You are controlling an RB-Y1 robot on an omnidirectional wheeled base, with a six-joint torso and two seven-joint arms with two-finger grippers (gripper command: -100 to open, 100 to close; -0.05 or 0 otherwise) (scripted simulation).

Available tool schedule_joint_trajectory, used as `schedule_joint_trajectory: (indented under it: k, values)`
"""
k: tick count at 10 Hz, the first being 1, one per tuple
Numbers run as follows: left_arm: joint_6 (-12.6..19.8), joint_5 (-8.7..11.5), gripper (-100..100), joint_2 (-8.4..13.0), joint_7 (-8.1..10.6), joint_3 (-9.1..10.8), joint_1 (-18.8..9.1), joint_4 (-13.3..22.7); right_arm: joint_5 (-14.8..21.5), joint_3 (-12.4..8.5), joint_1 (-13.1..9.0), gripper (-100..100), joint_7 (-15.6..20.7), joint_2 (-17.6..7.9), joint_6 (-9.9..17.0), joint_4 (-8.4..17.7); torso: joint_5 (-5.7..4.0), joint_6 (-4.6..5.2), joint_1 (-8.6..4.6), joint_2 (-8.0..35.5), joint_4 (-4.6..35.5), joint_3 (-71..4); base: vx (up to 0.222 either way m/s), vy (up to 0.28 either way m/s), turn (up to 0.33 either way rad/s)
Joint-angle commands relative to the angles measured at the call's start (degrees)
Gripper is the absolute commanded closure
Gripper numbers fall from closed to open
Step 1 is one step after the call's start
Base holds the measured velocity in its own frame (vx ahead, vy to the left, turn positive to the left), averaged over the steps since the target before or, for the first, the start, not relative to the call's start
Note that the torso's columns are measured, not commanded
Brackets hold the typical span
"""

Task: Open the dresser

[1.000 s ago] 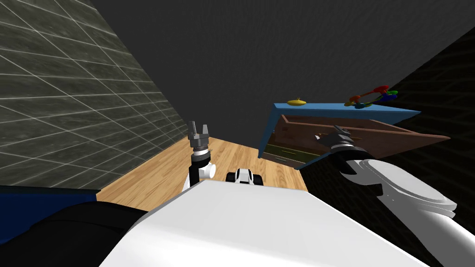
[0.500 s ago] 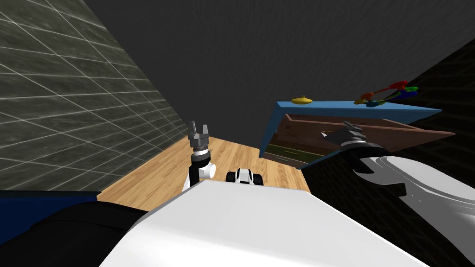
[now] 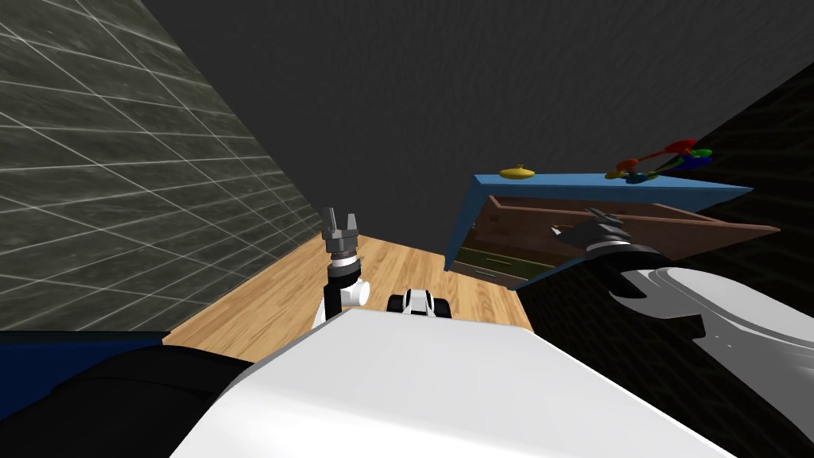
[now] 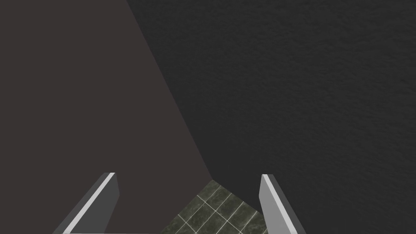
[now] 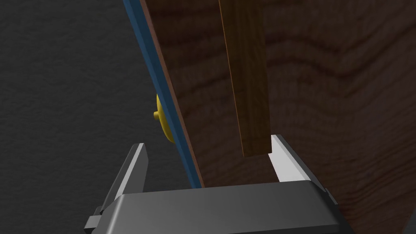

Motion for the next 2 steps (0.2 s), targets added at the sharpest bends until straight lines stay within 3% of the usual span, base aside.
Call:
schedule_joint_trajectory:
  k: [1, 2]
  values:
    - [0.0, 0.0, 0, 0.0, 0.00, 0.00, 0.0, 0.0, 0.0, 0.0, 0.0, 0, 0.0, 0.0, 0.0, 0.0, -0.02, 0.00, -0.02, 0.0, 0.0, 0.0, 0.000, 0.000, 0.000]
    - [0.0, 0.0, 0, 0.0, 0.00, 0.00, 0.0, 0.0, 0.0, 0.1, 0.1, 0, 0.0, 0.0, 0.0, 0.1, -0.04, 0.00, -0.04, -0.1, 0.0, 0.0, 0.000, 0.000, 0.000]
